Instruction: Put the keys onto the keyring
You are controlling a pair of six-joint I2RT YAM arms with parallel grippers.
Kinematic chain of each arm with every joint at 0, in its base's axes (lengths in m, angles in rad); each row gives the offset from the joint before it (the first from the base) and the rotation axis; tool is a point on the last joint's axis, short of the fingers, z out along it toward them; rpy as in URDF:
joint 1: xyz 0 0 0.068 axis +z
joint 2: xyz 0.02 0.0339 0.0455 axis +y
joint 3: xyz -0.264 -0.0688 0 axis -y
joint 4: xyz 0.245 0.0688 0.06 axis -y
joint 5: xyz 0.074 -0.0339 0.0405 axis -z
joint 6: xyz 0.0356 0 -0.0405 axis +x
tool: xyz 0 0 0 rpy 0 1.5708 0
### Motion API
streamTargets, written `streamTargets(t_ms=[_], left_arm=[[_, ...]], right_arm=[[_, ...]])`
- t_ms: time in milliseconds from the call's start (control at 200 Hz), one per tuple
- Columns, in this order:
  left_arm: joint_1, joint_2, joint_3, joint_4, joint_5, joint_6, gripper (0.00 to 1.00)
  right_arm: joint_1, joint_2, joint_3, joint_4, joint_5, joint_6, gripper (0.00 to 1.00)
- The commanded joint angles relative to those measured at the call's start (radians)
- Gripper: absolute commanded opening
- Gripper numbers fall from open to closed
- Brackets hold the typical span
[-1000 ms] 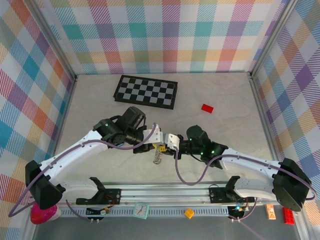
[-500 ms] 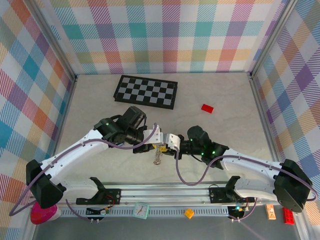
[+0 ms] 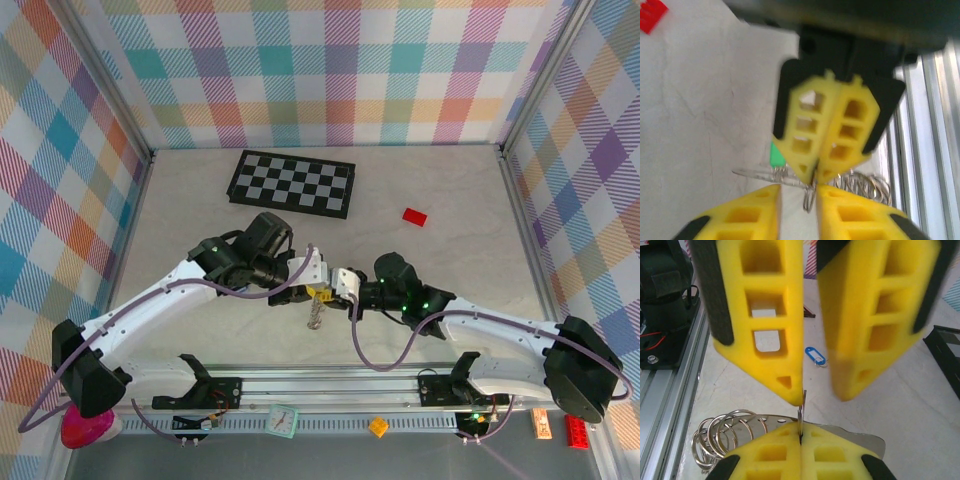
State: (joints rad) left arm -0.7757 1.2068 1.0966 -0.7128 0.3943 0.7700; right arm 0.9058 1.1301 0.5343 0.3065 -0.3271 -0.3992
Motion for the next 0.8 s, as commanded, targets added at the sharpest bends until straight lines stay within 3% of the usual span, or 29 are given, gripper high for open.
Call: streamTargets(t_ms=[0, 140, 245, 485, 795], left_arm=[[0.05, -0.107, -0.098, 0.227, 0.119, -0.149, 0.32], [0.12, -0.222, -0.3, 0.585, 0.226, -0.347, 0.36], [0.144, -0.272, -0.423, 0.745, 0.245, -0.421, 0.36], [0.144, -0.303, -0.59, 0.902, 0.262, -0.412, 0.32], [0.122, -0.301, -0.628, 0.951, 0.311, -0.331, 0.28]], right_arm=[[-0.025, -0.027, -0.029, 0.083, -0.061, 0.026, 0.0], [-0.047, -0.029, -0.036, 0.096, -0.104, 0.035, 0.0], [-0.057, -0.027, -0.04, 0.095, -0.124, 0.045, 0.0], [-0.066, -0.032, -0.04, 0.093, -0.162, 0.058, 0.0], [-0.068, -0.033, -0.034, 0.086, -0.192, 0.067, 0.0]])
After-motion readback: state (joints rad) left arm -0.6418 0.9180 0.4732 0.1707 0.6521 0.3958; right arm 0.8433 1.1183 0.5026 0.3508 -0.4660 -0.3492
